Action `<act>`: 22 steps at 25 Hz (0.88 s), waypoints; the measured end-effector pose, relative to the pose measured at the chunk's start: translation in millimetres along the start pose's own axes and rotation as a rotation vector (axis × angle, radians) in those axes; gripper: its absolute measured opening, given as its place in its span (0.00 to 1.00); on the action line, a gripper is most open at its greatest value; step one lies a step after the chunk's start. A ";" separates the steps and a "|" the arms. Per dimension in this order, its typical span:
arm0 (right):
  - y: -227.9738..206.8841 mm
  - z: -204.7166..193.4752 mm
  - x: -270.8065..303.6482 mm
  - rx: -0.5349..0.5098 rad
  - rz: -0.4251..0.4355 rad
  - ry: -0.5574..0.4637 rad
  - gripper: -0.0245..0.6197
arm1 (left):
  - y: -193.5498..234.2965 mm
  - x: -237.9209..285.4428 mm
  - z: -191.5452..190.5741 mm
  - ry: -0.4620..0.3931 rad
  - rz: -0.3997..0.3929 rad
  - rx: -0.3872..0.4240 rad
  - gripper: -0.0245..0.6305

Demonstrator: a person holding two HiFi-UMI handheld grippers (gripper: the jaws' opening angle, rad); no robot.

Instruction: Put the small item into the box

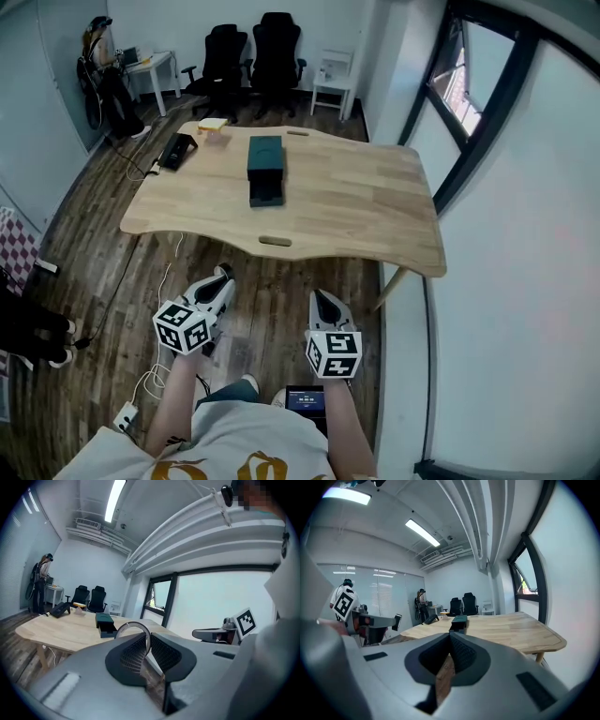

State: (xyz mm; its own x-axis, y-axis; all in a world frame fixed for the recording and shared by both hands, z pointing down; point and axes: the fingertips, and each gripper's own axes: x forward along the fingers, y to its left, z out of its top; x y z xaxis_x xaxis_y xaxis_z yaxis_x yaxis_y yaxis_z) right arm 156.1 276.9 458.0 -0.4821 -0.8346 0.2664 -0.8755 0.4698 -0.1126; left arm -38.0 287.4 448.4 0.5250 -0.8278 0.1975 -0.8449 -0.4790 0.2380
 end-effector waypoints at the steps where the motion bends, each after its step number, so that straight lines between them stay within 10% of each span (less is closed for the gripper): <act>1: -0.8 -1.6 -0.6 0.000 0.002 0.004 0.05 | 0.1 -1.1 0.3 0.004 0.004 0.013 0.09; 22: -104.6 17.4 206.9 0.031 -0.053 0.095 0.05 | 161.6 193.7 40.1 0.029 0.012 -0.053 0.09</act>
State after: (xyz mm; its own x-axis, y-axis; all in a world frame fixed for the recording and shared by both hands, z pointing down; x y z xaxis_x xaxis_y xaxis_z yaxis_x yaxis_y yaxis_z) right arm 147.4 50.1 508.3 -0.4313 -0.8265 0.3617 -0.9010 0.4155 -0.1248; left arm -76.9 37.9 487.0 0.5185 -0.8241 0.2280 -0.8448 -0.4524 0.2857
